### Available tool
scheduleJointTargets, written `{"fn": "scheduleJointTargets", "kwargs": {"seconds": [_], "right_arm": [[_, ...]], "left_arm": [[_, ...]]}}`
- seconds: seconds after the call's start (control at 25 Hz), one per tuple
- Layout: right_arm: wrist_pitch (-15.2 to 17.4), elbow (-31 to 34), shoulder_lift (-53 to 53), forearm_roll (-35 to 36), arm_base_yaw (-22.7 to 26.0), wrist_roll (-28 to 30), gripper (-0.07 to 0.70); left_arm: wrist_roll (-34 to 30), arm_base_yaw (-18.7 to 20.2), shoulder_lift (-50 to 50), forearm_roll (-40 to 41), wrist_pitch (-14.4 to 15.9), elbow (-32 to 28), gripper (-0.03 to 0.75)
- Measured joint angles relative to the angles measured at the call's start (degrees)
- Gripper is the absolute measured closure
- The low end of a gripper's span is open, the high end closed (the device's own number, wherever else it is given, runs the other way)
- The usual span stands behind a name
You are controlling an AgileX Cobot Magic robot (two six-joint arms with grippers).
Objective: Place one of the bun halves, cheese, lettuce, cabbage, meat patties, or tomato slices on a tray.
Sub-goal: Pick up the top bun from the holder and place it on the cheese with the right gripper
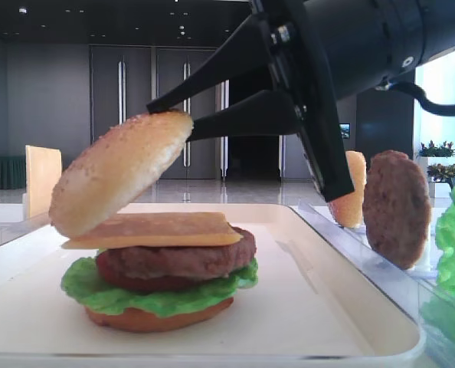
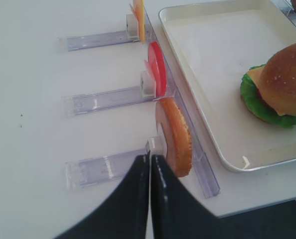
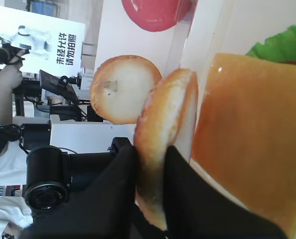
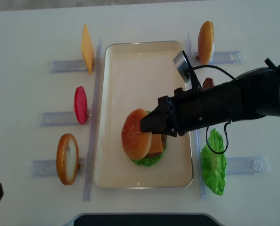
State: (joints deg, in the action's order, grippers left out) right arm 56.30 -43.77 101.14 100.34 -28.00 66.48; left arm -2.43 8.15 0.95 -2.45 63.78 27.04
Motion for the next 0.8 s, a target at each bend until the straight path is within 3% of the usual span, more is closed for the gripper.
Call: {"fn": "scheduleJointTargets", "kwargs": {"seconds": [0.44,0.8], "right_arm": [[4.78,-0.19,0.99,-1.78,3.48,0.23,0.486],[2.94,-0.19,1.09,-1.78,3.48,0.72,0.486]], "left_arm": [[0.0,0.0,0.0,0.0,0.0,0.0,0.716],[0.0,0.0,0.0,0.0,0.0,0.0,0.716]]}}
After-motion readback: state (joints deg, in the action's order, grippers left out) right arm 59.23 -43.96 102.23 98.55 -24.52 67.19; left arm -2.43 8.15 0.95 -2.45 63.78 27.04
